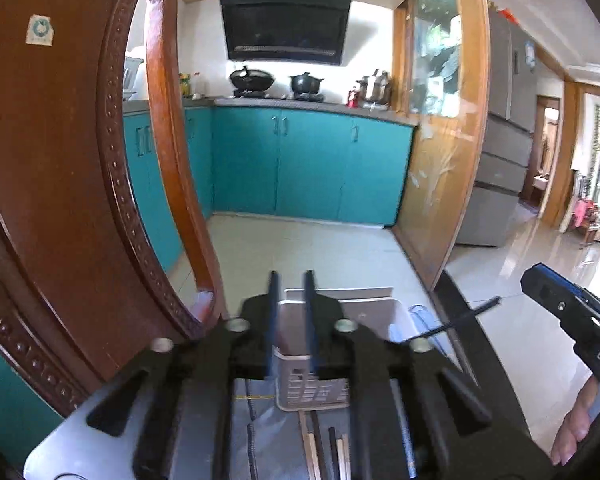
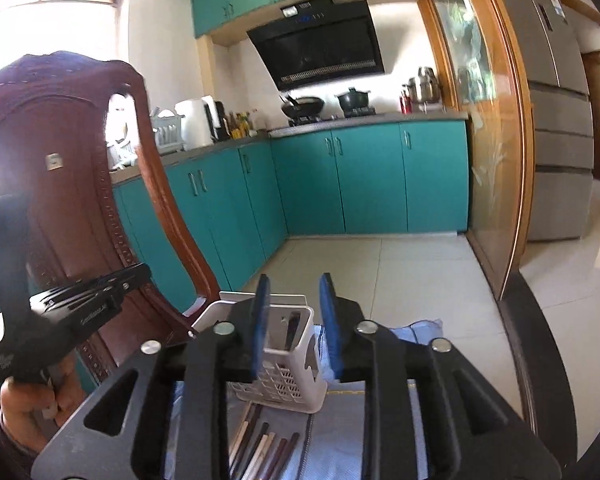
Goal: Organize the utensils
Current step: 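Lower the chopsticks into the basket and open both tools, then move both open tools back over the row of chopsticks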
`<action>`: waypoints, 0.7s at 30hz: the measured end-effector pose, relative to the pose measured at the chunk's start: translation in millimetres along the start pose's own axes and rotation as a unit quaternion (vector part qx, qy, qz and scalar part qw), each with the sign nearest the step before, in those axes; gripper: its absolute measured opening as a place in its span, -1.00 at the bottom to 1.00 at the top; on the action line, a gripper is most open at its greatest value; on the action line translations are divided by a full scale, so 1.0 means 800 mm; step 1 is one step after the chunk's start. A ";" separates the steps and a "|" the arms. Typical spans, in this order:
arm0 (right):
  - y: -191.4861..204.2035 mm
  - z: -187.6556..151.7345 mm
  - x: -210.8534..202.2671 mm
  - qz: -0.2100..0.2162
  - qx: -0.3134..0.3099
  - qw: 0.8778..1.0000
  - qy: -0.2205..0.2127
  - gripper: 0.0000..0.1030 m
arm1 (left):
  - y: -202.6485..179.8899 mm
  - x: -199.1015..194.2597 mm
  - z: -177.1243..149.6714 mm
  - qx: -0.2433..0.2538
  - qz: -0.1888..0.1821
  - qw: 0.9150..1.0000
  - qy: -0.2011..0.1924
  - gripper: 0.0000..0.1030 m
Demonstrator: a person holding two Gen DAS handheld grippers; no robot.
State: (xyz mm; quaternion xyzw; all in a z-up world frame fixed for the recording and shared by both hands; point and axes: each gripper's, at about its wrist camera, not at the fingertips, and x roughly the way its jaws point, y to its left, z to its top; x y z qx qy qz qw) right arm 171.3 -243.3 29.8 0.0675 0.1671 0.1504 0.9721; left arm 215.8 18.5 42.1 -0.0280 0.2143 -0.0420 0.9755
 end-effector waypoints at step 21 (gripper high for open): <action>0.013 -0.221 0.193 -0.049 0.013 0.920 0.390 -0.43 | 0.014 0.044 -0.107 0.017 0.011 0.986 0.163 -0.22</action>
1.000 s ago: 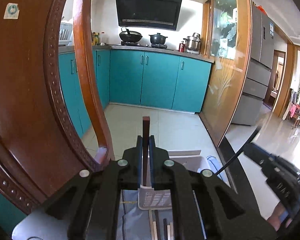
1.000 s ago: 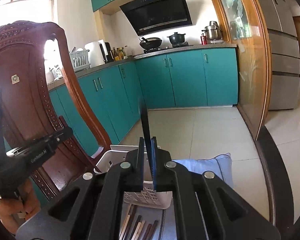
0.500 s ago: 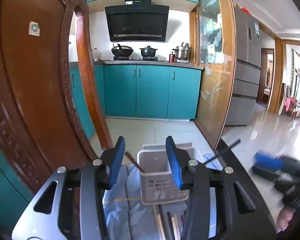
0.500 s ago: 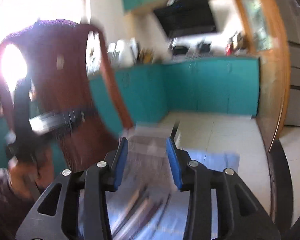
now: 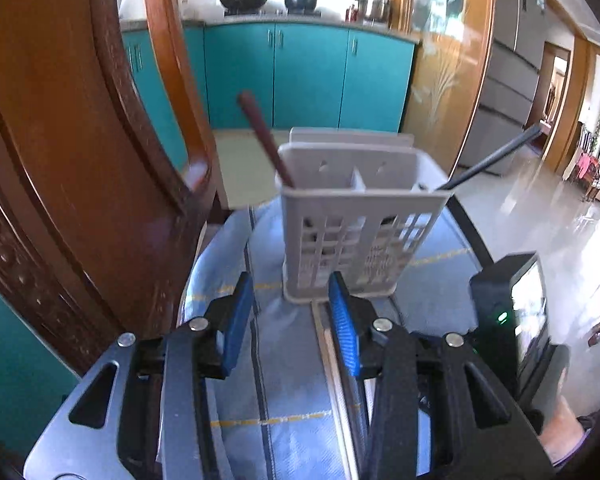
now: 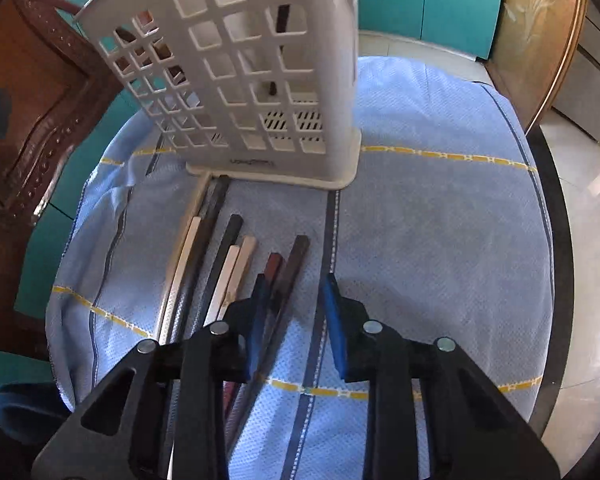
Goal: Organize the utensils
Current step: 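Move both open tools back over the row of chopsticks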
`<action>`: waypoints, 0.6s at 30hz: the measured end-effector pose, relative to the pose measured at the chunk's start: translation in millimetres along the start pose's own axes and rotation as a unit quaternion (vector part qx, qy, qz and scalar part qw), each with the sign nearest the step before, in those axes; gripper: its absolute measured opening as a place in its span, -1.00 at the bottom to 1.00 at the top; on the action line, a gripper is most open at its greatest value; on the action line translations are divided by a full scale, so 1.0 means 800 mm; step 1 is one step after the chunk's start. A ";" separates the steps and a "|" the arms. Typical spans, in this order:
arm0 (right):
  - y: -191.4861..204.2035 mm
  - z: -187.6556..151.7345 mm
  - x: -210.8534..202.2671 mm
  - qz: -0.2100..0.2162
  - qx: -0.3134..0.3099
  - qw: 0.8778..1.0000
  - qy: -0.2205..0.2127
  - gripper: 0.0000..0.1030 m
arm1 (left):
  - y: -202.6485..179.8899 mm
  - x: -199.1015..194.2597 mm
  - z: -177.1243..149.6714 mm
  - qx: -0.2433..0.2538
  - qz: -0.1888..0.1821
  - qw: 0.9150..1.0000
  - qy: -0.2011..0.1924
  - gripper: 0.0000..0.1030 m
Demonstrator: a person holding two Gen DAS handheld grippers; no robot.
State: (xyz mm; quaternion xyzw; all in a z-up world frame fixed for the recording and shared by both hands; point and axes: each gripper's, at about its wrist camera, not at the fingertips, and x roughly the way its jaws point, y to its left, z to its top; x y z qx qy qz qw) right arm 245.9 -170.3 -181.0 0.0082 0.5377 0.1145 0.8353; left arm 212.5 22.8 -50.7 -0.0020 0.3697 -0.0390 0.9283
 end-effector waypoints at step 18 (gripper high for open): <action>0.011 0.004 -0.010 -0.004 -0.020 1.000 0.000 -0.84 | 0.009 0.039 -0.033 0.011 0.023 0.998 0.063 -0.19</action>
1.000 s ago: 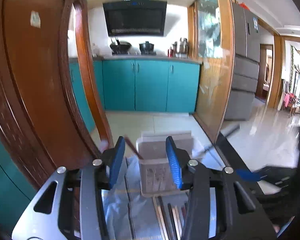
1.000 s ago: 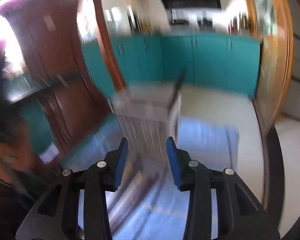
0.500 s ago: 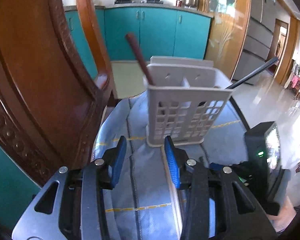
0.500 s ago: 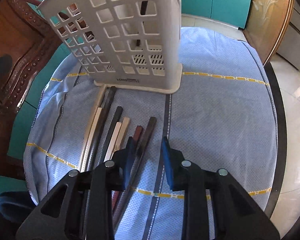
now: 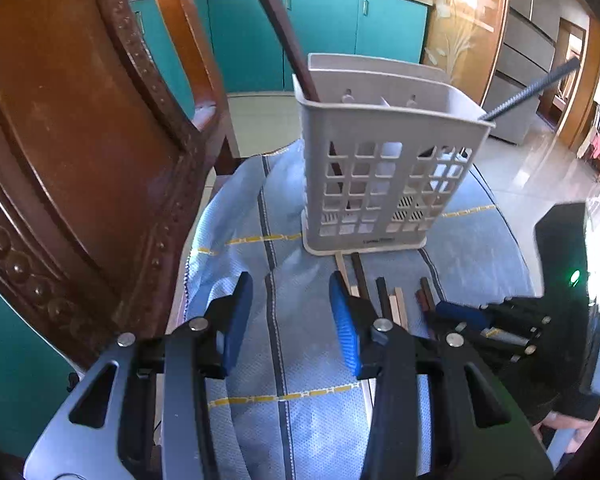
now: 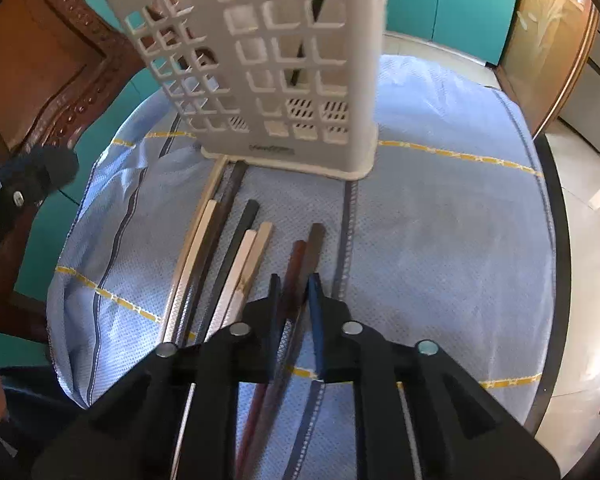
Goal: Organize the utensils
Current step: 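Move both open tools back over the row of chopsticks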
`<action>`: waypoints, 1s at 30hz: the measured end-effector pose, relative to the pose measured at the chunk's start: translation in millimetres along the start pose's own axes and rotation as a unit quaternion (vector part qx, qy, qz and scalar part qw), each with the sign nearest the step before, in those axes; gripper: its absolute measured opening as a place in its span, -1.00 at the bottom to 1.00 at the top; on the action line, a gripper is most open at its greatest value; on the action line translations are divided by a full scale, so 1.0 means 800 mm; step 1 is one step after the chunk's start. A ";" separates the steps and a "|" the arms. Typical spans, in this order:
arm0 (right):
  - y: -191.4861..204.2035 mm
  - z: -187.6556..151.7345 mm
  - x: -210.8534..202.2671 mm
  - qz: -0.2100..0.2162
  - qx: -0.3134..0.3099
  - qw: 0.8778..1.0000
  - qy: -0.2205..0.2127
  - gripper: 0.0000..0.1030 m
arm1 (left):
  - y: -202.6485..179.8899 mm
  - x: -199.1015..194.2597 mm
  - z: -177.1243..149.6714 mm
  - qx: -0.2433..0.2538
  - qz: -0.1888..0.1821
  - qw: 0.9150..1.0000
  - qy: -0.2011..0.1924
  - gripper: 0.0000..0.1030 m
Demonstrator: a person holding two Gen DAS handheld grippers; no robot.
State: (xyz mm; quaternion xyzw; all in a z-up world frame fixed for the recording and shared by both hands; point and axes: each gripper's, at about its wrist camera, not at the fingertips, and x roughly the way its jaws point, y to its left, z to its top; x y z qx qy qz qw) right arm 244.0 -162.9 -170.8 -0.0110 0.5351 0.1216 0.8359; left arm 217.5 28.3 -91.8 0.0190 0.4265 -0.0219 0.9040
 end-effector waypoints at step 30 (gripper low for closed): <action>-0.035 0.000 -0.006 -0.071 0.010 0.997 0.001 -0.83 | -0.046 0.069 -0.048 0.062 0.000 0.994 0.086 -0.02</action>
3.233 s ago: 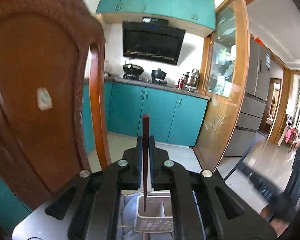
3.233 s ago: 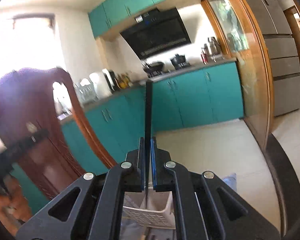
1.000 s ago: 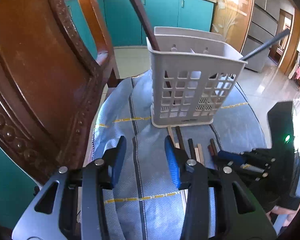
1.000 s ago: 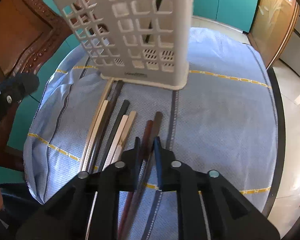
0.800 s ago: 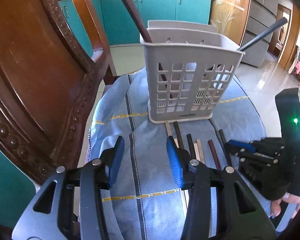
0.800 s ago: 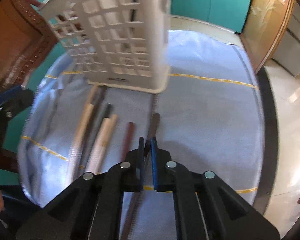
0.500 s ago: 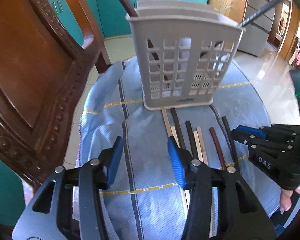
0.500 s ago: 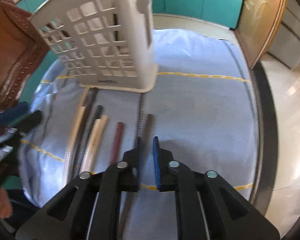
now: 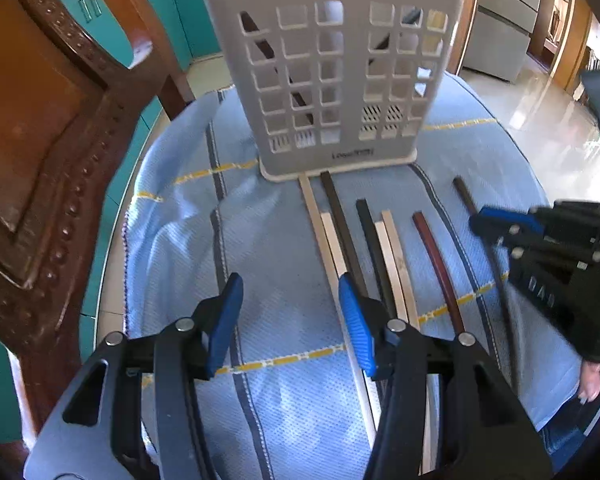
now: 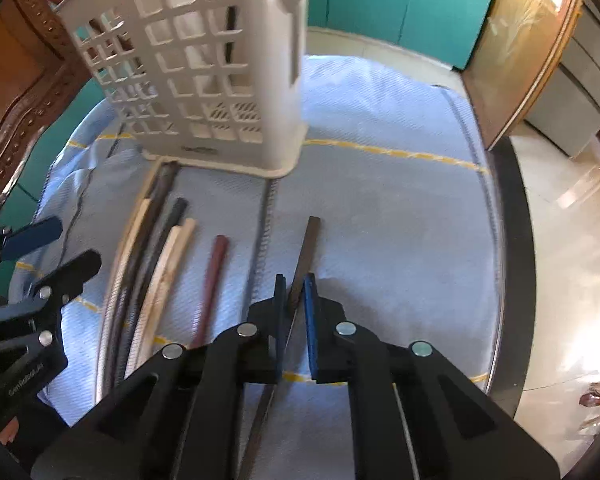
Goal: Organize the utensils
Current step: 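Move both open tools back over the row of chopsticks, then align the left tool over a light wooden chopstick while the right tool aligns over a dark brown one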
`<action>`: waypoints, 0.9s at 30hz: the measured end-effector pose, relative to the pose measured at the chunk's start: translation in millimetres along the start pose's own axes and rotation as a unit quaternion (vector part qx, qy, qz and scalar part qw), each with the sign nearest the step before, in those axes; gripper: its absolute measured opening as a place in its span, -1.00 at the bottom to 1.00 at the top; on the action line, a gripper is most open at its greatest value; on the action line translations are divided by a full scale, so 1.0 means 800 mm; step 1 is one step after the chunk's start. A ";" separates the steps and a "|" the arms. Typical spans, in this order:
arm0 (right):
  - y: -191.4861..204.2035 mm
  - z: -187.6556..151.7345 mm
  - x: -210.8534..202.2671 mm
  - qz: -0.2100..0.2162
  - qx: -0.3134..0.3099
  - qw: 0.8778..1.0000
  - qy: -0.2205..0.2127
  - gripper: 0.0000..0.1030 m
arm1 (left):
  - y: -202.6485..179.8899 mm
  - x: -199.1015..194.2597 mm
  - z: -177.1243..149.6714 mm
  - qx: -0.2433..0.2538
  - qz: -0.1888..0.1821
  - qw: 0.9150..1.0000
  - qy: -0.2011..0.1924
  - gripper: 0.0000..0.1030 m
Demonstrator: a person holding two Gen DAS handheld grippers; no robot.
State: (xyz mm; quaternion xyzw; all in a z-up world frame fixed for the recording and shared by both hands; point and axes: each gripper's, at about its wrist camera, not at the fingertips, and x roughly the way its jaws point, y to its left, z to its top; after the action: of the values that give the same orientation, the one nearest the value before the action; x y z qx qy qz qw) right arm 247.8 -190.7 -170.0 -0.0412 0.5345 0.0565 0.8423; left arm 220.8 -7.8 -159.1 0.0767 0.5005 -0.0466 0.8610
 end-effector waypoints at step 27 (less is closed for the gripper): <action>-0.012 0.004 0.013 0.009 0.025 0.999 0.018 -0.63 | -0.037 0.027 -0.009 0.002 -0.059 0.998 0.030 -0.58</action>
State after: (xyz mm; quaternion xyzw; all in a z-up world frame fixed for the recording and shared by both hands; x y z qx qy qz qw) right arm 256.5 -199.5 -177.5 -0.0164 0.5509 0.0497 0.8329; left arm 220.6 -35.5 -183.7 0.0504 0.5293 -0.0959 0.8415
